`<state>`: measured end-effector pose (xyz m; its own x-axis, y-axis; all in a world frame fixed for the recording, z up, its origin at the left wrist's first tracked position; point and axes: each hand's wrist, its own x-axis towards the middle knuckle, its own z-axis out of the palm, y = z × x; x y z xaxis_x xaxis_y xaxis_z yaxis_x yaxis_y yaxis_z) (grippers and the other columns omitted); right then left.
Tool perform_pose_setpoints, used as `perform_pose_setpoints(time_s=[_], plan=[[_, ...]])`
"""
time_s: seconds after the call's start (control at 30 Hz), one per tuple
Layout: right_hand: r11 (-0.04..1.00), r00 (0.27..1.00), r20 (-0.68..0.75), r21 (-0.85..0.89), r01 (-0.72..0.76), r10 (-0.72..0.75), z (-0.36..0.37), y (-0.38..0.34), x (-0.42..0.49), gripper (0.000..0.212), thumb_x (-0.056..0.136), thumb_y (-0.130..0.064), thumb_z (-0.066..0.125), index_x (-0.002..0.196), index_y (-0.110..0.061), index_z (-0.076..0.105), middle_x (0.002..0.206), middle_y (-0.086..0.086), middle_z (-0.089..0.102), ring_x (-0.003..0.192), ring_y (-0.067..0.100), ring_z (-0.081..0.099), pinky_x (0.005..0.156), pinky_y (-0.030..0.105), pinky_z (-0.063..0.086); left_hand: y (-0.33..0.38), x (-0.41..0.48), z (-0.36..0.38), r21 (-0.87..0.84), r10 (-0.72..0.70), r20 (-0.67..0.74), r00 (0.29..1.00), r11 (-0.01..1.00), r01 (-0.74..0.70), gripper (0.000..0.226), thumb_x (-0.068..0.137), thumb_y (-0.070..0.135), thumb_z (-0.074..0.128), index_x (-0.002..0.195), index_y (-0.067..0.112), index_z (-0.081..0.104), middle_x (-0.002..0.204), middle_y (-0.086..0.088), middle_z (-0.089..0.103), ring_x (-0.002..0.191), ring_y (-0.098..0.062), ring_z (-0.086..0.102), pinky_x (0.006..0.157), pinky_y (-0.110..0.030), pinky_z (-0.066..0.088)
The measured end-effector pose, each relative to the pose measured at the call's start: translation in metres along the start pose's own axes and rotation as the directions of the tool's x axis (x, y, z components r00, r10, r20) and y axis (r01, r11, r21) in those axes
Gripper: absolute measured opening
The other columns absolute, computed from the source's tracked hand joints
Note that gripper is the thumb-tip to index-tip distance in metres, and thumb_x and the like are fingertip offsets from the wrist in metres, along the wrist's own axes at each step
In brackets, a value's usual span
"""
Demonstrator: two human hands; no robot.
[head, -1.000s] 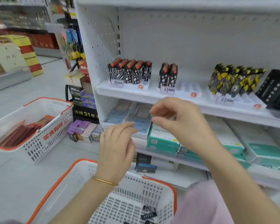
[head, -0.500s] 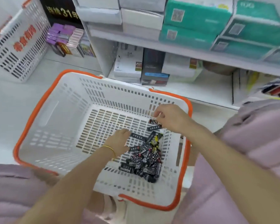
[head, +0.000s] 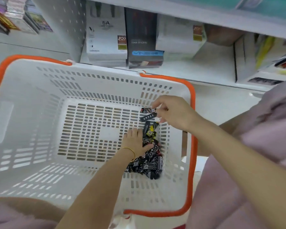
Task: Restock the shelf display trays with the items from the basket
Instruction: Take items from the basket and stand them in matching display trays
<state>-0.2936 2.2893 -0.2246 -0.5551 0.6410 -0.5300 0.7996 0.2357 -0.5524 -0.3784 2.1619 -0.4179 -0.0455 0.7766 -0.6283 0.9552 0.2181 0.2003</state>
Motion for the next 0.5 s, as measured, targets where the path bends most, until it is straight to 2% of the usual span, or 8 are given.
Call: perform_pose_setpoints(time_s=[0.07,0.17,0.27,0.4,0.5], plan=[[1.000,1.000,0.008,0.012,-0.010,0.010,0.000,0.001,0.001,0.023,0.095,-0.012,0.048,0.115,-0.014,0.060,0.112,0.007,0.062,0.091,0.018,0.060,0.067,0.021,0.045,0.004,0.002,0.001,-0.031,-0.032,0.015,0.999,0.999,0.033,0.099,0.078,0.080,0.032,0.145,0.009,0.020,0.140,-0.014,0.033,0.128,-0.031,0.034,0.106,-0.040,0.032],[1.000,1.000,0.026,0.018,-0.010,0.010,0.002,-0.001,0.001,0.023,0.095,-0.015,0.049,0.115,-0.014,0.058,0.110,0.007,0.062,0.089,0.019,0.061,0.076,0.025,0.046,0.004,0.004,-0.003,-0.115,-0.063,0.063,0.996,0.991,0.070,0.104,0.069,0.083,0.045,0.145,0.015,0.021,0.142,-0.013,0.030,0.131,-0.032,0.030,0.108,-0.044,0.030],[1.000,0.999,0.034,0.002,0.010,-0.010,0.001,-0.003,-0.001,0.024,0.095,-0.016,0.048,0.117,-0.014,0.057,0.110,0.006,0.062,0.092,0.017,0.058,0.075,0.023,0.041,0.008,0.002,-0.003,-0.191,-0.057,0.134,0.989,0.978,0.082,0.106,0.064,0.083,0.053,0.144,0.023,0.020,0.143,-0.011,0.028,0.132,-0.033,0.028,0.107,-0.047,0.030],[1.000,0.999,0.046,-0.015,0.027,-0.026,0.000,-0.002,-0.003,0.026,0.096,-0.018,0.049,0.120,-0.014,0.056,0.115,0.007,0.062,0.102,0.018,0.056,0.080,0.022,0.038,0.020,0.000,0.002,-0.316,-0.039,0.219,0.975,0.942,0.109,0.110,0.061,0.076,0.064,0.145,0.027,0.013,0.147,-0.010,0.024,0.134,-0.033,0.027,0.105,-0.052,0.033],[0.999,0.998,0.056,-0.021,0.043,-0.042,0.000,-0.003,-0.004,0.026,0.096,-0.018,0.048,0.121,-0.014,0.055,0.113,0.007,0.062,0.091,0.011,0.052,0.080,0.022,0.039,0.021,0.000,0.001,-0.330,0.021,0.221,0.975,0.943,0.055,0.111,0.063,0.060,0.074,0.147,0.030,0.007,0.146,-0.011,0.026,0.130,-0.036,0.035,0.102,-0.051,0.038]])
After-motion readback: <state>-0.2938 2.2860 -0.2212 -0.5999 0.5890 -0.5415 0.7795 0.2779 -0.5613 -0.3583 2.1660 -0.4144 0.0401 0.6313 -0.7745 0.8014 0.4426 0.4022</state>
